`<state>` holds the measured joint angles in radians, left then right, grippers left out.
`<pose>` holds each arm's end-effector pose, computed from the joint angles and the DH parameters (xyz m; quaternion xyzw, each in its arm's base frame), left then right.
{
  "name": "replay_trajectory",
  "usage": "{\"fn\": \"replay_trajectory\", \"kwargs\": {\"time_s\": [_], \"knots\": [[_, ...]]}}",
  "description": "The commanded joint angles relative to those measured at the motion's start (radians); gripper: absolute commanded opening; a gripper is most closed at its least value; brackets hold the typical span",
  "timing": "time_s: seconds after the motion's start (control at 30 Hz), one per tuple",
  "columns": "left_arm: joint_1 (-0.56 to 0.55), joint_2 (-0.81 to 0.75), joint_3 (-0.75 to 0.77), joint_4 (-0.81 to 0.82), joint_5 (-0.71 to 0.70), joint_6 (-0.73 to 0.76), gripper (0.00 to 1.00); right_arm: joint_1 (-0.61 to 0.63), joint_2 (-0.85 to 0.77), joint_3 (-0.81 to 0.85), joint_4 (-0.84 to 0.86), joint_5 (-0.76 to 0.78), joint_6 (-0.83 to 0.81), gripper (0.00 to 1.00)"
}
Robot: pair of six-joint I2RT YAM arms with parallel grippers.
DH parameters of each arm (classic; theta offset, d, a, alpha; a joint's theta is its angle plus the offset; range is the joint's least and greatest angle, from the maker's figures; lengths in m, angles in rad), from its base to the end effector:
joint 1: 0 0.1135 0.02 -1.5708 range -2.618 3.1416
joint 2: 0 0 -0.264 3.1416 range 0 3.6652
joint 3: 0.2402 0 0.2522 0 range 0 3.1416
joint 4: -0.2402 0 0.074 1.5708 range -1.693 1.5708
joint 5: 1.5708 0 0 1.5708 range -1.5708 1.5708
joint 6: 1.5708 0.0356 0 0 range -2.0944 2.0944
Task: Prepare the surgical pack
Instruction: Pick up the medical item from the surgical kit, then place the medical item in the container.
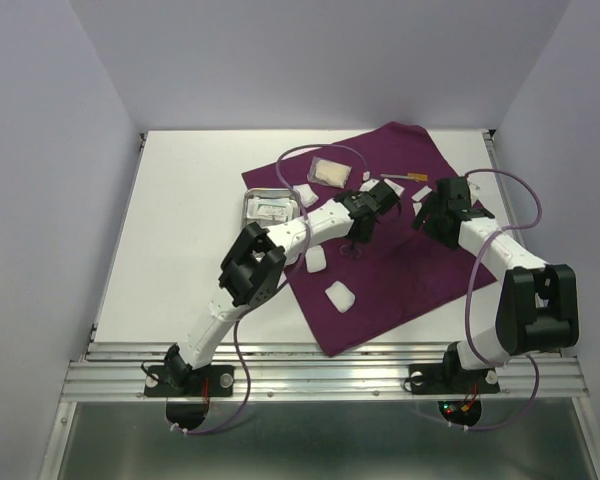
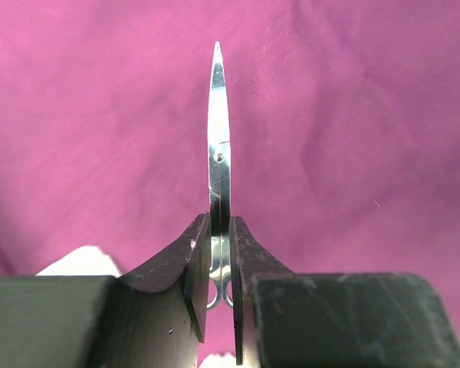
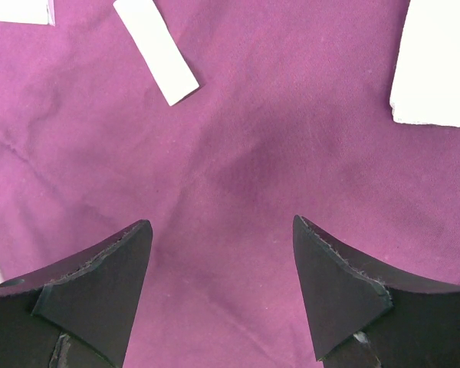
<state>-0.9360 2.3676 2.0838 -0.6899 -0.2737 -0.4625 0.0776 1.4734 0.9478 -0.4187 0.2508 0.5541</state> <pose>0.3171 -0.4143 0.1975 0.1831 0.9298 -0.0878 0.3069 0.2997 0.0144 0.2174 0.2602 0.9081 -0.0181 0.3276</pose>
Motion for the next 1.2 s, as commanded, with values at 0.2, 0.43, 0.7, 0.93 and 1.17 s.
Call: {"fn": "replay_trajectory", "kwargs": {"time_s": [0.2,0.43,0.7,0.93,1.17], "knots": [[0.051,-0.316,-0.138,0.072,-0.102,0.025,0.21,-0.002,-0.021,0.002,0.011,-0.002,-0.002,0.79],[0.193,-0.528,-0.404,0.136,-0.096,0.082,0.21,-0.002,-0.012,0.008,0.011,-0.002,-0.005,0.79],[0.305,-0.622,-0.651,0.179,-0.078,0.119,0.22,-0.002,0.004,0.019,0.017,-0.018,0.001,0.79],[0.341,-0.535,-0.677,0.179,-0.087,0.101,0.41,-0.002,0.008,0.022,0.017,-0.012,0.000,0.79],[0.345,-0.534,-0.651,0.136,-0.094,0.091,0.71,-0.002,0.008,0.038,0.014,0.008,-0.008,0.79]]}}
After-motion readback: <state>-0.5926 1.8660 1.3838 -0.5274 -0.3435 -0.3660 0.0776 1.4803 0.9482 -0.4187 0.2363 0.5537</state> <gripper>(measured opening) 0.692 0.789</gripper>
